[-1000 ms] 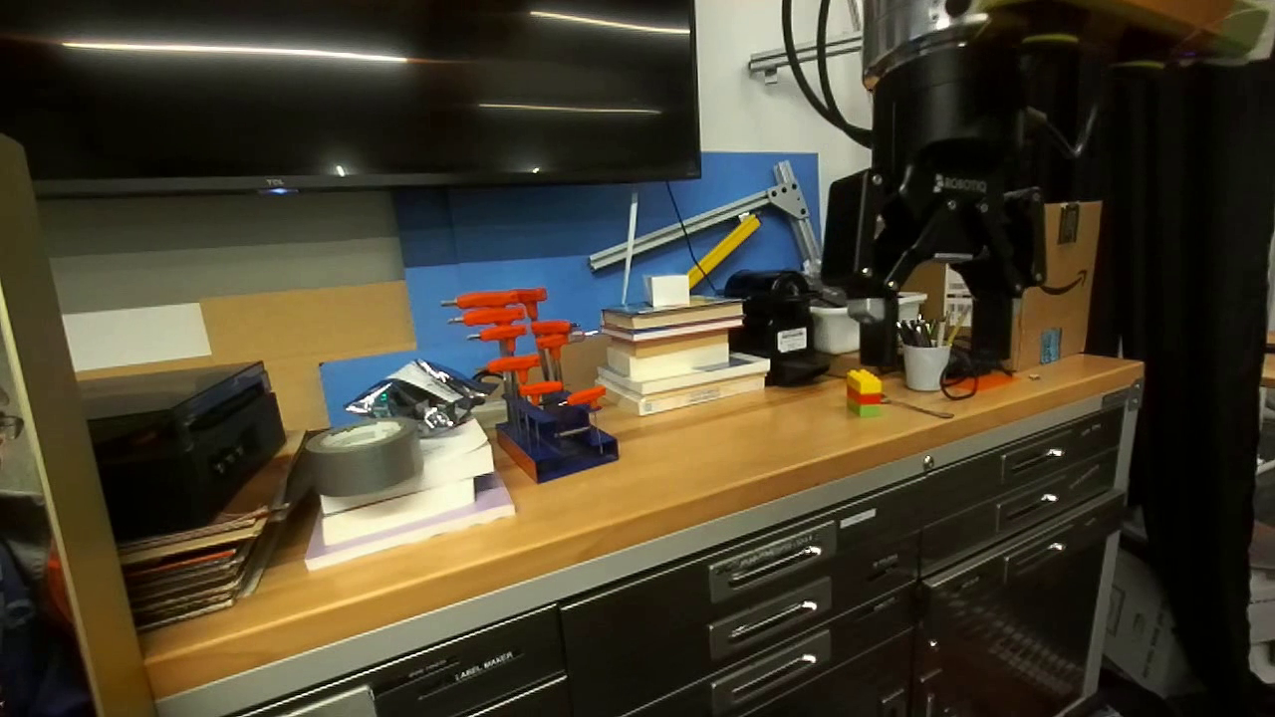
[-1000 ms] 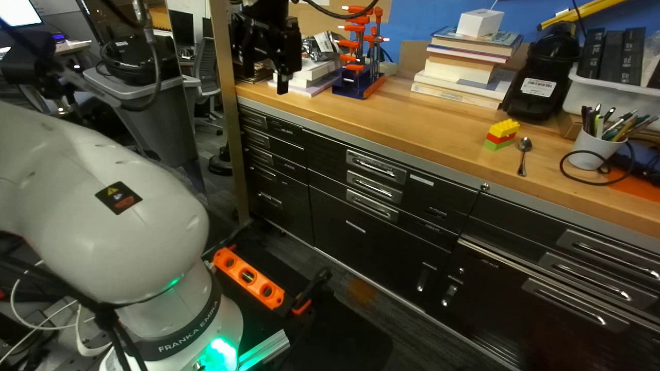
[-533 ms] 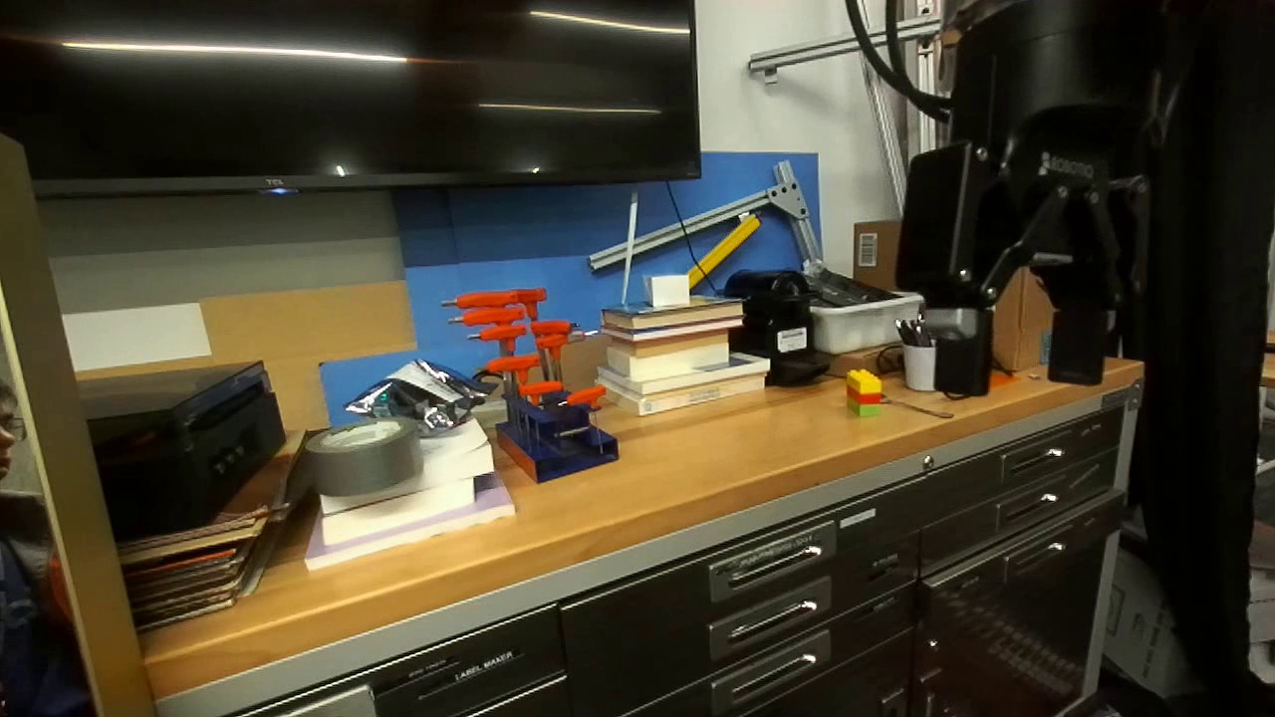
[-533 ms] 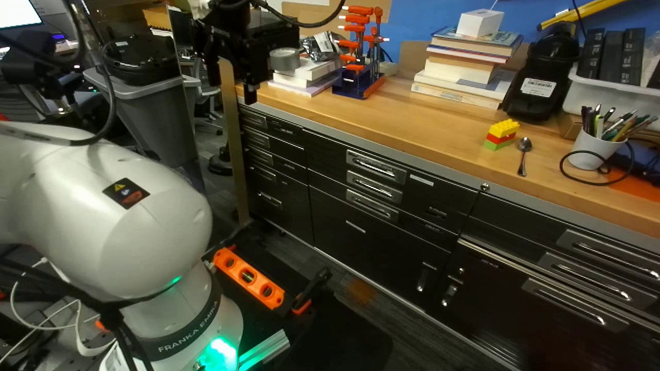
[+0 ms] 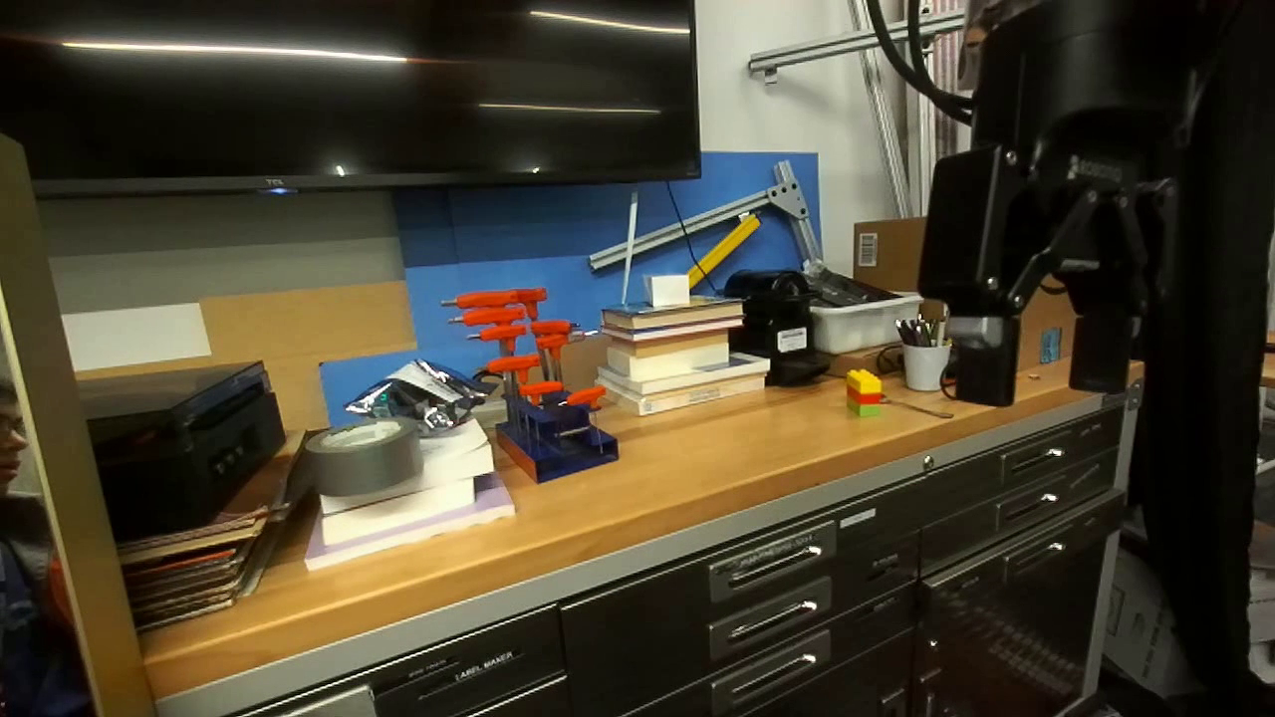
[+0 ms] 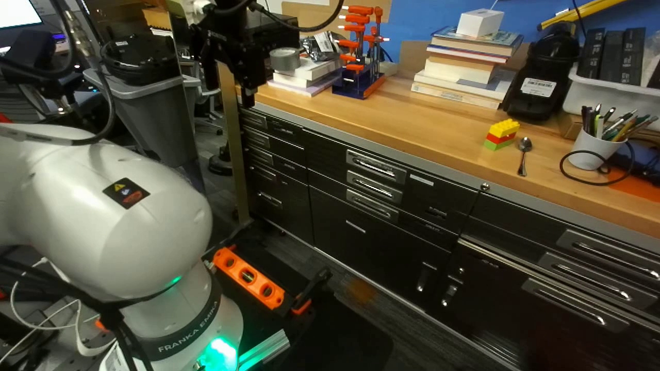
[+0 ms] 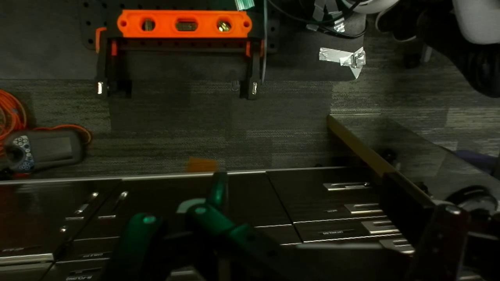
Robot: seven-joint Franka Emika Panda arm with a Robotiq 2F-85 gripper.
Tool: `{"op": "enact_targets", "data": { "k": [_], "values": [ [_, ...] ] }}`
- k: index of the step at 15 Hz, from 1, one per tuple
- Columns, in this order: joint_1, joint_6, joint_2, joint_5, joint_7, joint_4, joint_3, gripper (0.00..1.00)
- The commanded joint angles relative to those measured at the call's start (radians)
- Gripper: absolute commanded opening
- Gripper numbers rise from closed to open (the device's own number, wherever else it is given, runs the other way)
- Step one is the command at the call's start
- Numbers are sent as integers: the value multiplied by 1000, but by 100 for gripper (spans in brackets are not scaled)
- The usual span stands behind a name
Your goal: Pick up the black objects from the countertop and put them inside the open drawer then close the drawer
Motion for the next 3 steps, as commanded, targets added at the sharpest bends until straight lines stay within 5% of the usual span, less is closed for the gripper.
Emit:
{"op": "enact_targets", "data": {
  "k": [1,3],
  "values": [
    [-10,-4,0,5,-7,2,7,100],
    [-10,-4,0,5,-7,2,7,100]
  ]
}}
